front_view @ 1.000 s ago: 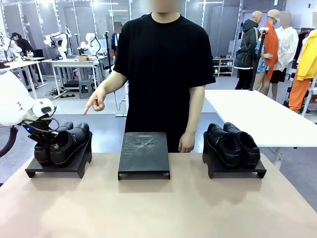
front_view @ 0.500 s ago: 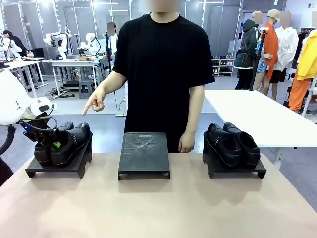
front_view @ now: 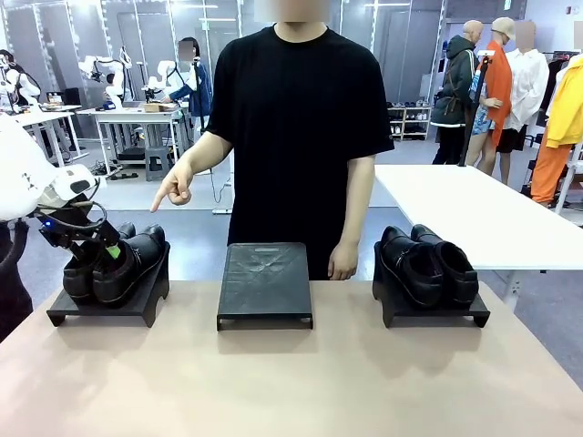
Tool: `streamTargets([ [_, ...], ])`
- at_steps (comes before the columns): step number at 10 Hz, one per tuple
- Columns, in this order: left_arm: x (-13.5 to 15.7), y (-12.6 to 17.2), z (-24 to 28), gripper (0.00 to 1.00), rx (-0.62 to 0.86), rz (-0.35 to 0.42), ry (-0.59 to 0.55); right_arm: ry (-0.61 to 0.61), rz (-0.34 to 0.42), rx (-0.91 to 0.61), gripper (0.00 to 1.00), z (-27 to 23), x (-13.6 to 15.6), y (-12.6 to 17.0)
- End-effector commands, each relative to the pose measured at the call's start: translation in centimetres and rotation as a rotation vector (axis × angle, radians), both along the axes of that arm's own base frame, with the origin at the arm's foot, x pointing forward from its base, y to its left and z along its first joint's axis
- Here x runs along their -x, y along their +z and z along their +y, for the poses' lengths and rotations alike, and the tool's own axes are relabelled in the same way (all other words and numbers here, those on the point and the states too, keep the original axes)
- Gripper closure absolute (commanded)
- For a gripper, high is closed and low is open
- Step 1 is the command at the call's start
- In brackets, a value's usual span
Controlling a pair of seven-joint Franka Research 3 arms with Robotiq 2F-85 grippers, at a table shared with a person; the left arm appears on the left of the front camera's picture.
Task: Place the shoes on the stand as instructed by the person.
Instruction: Pick up another pair of Shoes and place it on the Shoes Stand indicated by the person.
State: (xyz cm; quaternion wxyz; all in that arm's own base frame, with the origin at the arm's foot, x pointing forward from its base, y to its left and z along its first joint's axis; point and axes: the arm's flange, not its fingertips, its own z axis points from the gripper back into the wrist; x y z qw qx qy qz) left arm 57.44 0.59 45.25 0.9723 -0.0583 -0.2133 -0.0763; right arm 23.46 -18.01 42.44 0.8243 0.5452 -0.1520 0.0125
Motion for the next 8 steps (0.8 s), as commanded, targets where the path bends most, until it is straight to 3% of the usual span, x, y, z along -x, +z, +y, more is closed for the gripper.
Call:
streamTargets([
  [1, 1.0, -0.8, 0.4, 0.0, 0.015, -0.022, 0.02, -0.012, 0.0, -0.008, 0.0, 0.0, -0.1, 0.3],
  [2, 0.0, 0.0, 0.0, 0.0, 0.0, 0.0, 0.0, -0.012, 0.0, -0.008, 0.0, 0.0, -0.1, 0.3],
  [8, 0.0, 0.0, 0.0, 0.0, 0.0, 0.0, 0.0, -0.012, 0.0, -0.008, 0.0, 0.0, -0.1, 0.3],
])
